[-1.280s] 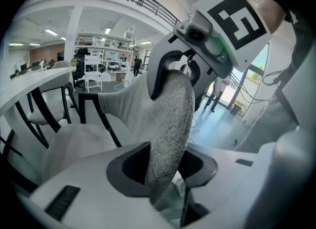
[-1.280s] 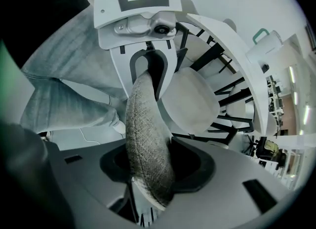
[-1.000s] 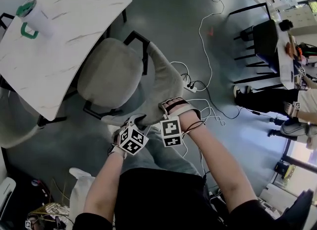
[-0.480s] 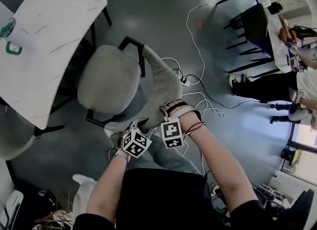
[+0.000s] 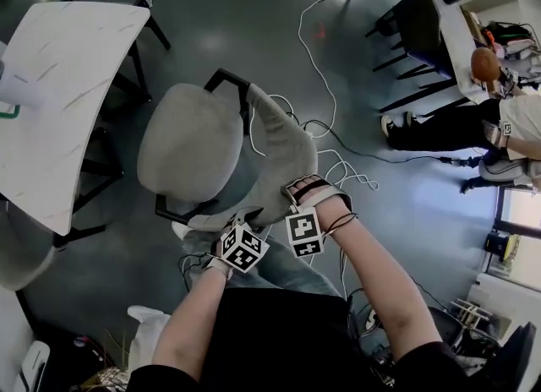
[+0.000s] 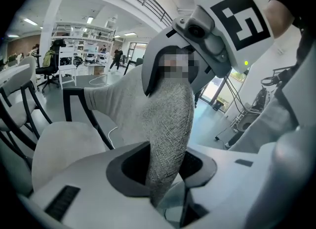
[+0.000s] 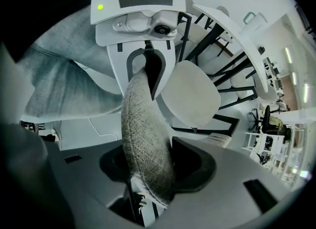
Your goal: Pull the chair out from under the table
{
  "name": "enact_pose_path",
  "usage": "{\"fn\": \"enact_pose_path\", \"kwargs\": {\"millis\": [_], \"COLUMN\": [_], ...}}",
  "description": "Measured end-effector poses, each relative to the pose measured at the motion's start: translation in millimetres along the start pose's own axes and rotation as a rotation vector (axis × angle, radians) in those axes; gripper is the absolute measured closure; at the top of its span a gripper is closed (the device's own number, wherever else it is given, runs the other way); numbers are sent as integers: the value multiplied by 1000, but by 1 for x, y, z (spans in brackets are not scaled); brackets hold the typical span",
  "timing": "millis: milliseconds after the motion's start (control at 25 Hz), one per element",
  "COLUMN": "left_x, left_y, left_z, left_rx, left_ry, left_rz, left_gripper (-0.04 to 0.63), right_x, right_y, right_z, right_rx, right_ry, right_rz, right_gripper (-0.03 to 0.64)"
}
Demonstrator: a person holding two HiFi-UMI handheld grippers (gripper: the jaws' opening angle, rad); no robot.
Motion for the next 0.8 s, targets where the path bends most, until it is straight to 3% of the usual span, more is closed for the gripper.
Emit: {"fn": "enact_pose_path", "kwargs": {"millis": [800], "left_x": [43], "left_y": [-44], "left_z": [-17], "left_rx": [-5], "left_ry": [17], "left_rz": [72], "left_gripper": [448], "right_x": [-36], "right_y": [-1], "right_z": [45], "right_rx": [-32], "right_ry": [27], "right_rz": [-7], "right_gripper": [428]}}
Point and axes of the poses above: the fingertips, and each gripper's own axes: y backward along the fingers, x to its right, z out of its underside, the point moved 1 cm from there along y, backward along the fingers, and after that the axes turned 2 degrees about z, right-handed, at the moved point
